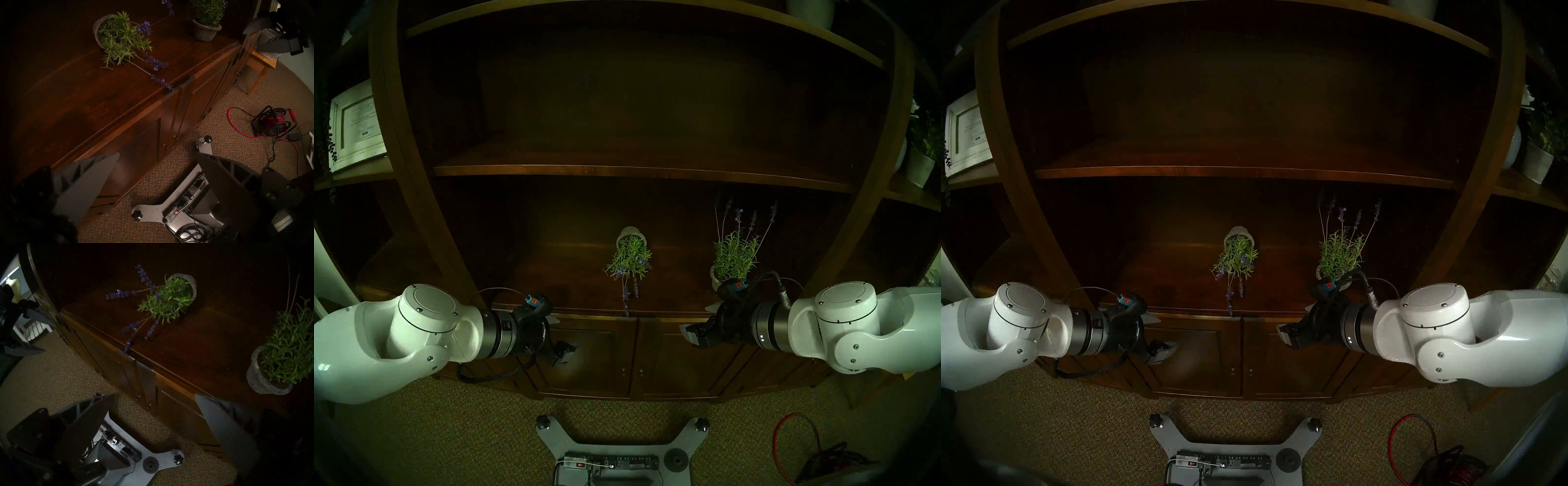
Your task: Place the fake decorative plant upright
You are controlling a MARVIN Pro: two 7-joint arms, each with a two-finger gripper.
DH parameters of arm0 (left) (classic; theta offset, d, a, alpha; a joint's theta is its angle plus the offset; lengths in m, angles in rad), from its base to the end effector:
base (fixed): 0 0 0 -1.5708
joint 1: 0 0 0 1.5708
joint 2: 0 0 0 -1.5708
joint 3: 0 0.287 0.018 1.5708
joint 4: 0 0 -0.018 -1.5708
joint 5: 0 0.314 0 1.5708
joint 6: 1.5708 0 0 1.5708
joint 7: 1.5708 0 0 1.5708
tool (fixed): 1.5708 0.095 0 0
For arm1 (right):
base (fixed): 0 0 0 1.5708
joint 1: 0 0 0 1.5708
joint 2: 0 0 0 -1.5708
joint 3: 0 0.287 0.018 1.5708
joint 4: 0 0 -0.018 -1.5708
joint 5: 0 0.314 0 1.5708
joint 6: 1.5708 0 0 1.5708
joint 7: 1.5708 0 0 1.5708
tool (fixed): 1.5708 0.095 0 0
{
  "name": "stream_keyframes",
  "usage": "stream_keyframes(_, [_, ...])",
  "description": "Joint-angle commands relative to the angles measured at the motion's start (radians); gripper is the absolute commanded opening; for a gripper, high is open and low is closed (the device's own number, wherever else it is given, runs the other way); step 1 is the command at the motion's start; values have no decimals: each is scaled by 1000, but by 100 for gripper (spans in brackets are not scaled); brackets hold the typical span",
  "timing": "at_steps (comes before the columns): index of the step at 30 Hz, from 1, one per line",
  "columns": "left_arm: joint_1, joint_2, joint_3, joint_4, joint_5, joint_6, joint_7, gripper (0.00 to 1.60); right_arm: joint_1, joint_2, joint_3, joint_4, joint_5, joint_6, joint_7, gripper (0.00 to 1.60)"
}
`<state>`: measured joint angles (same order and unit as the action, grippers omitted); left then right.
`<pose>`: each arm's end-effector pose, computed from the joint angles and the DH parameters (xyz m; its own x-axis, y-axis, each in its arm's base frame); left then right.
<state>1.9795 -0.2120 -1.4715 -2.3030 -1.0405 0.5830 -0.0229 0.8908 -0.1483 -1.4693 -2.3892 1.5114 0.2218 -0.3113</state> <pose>0.2697 0.0378 -0.2144 0.5122 -0.5187 0.6846 -0.7037 -0.7104 -0.0117 0.2671 -0.0238 -0.1917 0.5976 0.3427 0.7249 0.5543 -0.8298 -0.0646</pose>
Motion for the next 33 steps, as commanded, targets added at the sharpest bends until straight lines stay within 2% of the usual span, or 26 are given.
stream_keyframes(1, [-17, 1, -16, -6, 2, -6, 2, 160, 9, 25, -4, 49, -30, -90, 78, 160])
stream_keyframes(18, [-20, 1, -20, -8, 2, -7, 2, 160, 0, 41, -55, 160, -152, -338, 351, 160])
stream_keyframes(19, [-21, 1, -20, -8, 2, -7, 2, 160, 1, 41, -57, 165, -160, -329, 355, 160])
stream_keyframes(20, [-21, 1, -21, -8, 2, -7, 2, 160, -2, 42, -64, 175, -172, -362, 384, 160])
stream_keyframes(23, [-22, 1, -22, -9, 2, -7, 2, 160, -8, 43, -80, 201, -206, -411, 439, 160])
stream_keyframes(24, [-22, 1, -22, -9, 2, -7, 2, 160, -8, 43, -83, 206, -218, -406, 446, 160])
stream_keyframes(27, [-23, 1, -23, -9, 2, -8, 2, 160, -15, 44, -100, 228, -270, -467, 517, 160])
stream_keyframes(29, [-24, 1, -24, -10, 1, -8, 2, 160, -18, 45, -109, 236, -306, -501, 548, 160])
stream_keyframes(30, [-24, 1, -24, -10, 1, -8, 2, 160, -15, 45, -108, 236, -320, -491, 551, 160])
stream_keyframes(33, [-25, 1, -25, -10, 1, -8, 2, 160, -18, 46, -119, 256, -363, -569, 583, 160])
